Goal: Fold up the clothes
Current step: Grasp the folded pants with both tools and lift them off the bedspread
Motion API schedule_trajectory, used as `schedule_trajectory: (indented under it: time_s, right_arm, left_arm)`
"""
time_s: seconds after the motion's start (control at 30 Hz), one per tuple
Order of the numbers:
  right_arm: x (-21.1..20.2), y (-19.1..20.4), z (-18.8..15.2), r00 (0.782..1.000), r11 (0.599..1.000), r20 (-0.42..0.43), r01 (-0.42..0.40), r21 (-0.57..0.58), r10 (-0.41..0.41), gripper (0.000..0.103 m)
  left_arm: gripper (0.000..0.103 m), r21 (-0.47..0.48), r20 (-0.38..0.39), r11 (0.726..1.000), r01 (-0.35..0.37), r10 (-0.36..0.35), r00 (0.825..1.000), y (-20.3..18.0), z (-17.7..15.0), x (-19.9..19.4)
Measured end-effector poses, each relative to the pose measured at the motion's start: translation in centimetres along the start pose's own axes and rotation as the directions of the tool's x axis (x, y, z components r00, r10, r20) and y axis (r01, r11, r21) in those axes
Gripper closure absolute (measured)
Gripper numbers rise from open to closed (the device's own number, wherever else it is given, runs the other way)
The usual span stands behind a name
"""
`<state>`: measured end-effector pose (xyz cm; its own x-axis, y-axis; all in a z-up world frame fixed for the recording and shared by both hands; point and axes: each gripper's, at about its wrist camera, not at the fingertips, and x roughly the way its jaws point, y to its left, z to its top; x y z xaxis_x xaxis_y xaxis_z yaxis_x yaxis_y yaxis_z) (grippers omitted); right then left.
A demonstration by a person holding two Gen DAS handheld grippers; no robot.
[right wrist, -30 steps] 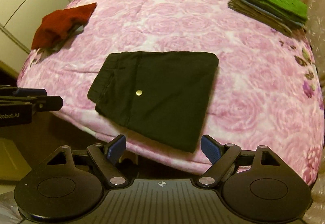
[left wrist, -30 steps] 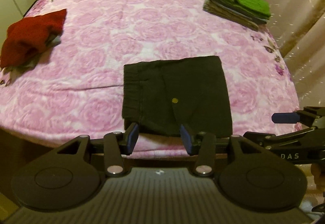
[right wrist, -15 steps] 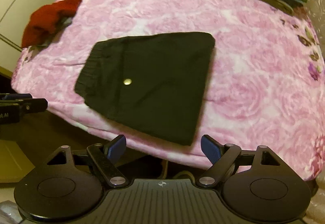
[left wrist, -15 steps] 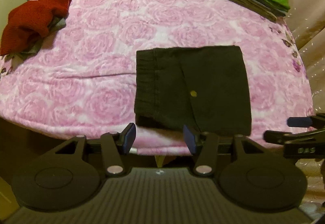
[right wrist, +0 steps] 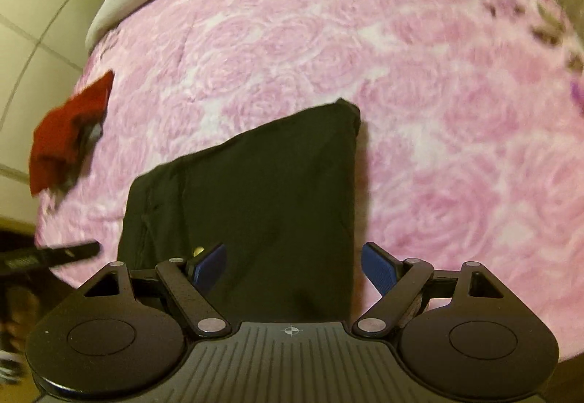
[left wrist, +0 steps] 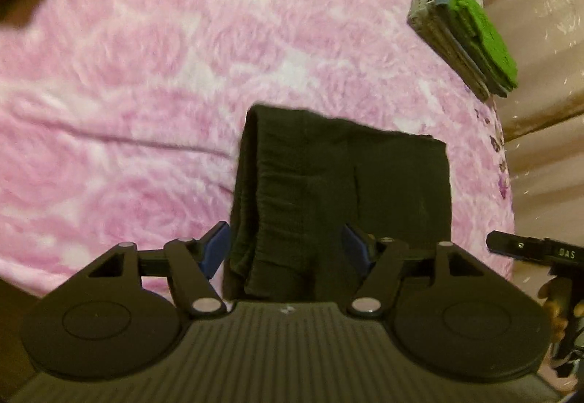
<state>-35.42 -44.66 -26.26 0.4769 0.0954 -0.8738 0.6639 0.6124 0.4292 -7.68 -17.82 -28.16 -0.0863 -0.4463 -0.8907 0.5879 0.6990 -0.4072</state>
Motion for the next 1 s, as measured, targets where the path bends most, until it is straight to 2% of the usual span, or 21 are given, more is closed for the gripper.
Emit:
schedule_trajectory:
  time_s: [0.07,0.17,0.33,0.43,0.57,0.6,0.63,0.67,0.73,0.77,0.8,0.87,1.0]
  right_arm:
    - [1.4,-1.4,0.3,0.999,0.998,0.001,-0.032,0.045,0.032,0.003]
    - [3.6,-3.1,0.5,0.998,0.996,-0.013,-0.066,0.058,0.066,0.003]
    - [6.9,-6.1,0.5,0.984,0.979,-0.017,-0.174,0.107,0.176,0.003]
    - [8.5,-7.9,0.3,0.964,0.952,-0.011,-0.262,0.157,0.266,0.003]
    - [10.6,-9.2,0.1,0.930,0.909,0.000,-0.360,0.209,0.368,0.004]
    - [11.1,-9.2,0.2,0.923,0.902,0.001,-0.376,0.212,0.385,0.023]
    - [11.5,-9.2,0.3,0.916,0.894,0.001,-0.392,0.216,0.401,0.034]
    - [12.0,-9.2,0.4,0.915,0.892,0.000,-0.395,0.219,0.404,0.040]
    - [12.3,-9.2,0.6,0.918,0.895,-0.001,-0.386,0.224,0.397,0.052]
    - [12.0,-9.3,0.9,0.919,0.894,0.004,-0.386,0.230,0.395,0.062]
    - [11.4,-9.3,1.2,0.919,0.892,0.011,-0.386,0.236,0.395,0.072]
    - [10.3,-9.5,1.8,0.918,0.887,0.026,-0.388,0.249,0.395,0.078]
    - [7.6,-10.2,3.4,0.917,0.876,0.072,-0.397,0.275,0.393,0.079]
  left_arm:
    - [0.040,-0.039,-0.014,0.999,0.034,-0.034,0.999,1.5,0.2,2.0]
    - [0.040,-0.068,-0.011,0.993,0.092,-0.093,0.996,2.6,0.2,3.4]
    - [0.038,-0.115,-0.001,0.975,0.189,-0.190,0.982,4.4,0.2,5.8]
    - [0.032,-0.143,0.007,0.959,0.246,-0.247,0.969,5.5,0.2,7.3]
    - [0.031,-0.179,0.020,0.930,0.320,-0.322,0.947,7.0,0.2,9.2]
    - [0.031,-0.187,0.023,0.923,0.337,-0.339,0.941,7.3,0.3,9.7]
    - [0.031,-0.180,0.018,0.923,0.339,-0.342,0.940,7.0,0.5,10.1]
    - [0.034,-0.175,0.013,0.924,0.341,-0.344,0.939,6.7,0.7,10.3]
    - [0.047,-0.170,0.009,0.925,0.339,-0.343,0.939,6.1,1.1,10.4]
    - [0.056,-0.174,0.009,0.923,0.344,-0.348,0.937,5.9,1.2,10.1]
    - [0.059,-0.165,0.012,0.927,0.338,-0.341,0.940,5.4,1.2,9.7]
    - [0.062,-0.131,0.010,0.941,0.311,-0.313,0.950,3.8,1.7,8.8]
    - [0.063,-0.082,0.048,0.940,0.330,-0.327,0.944,-0.8,4.4,7.0]
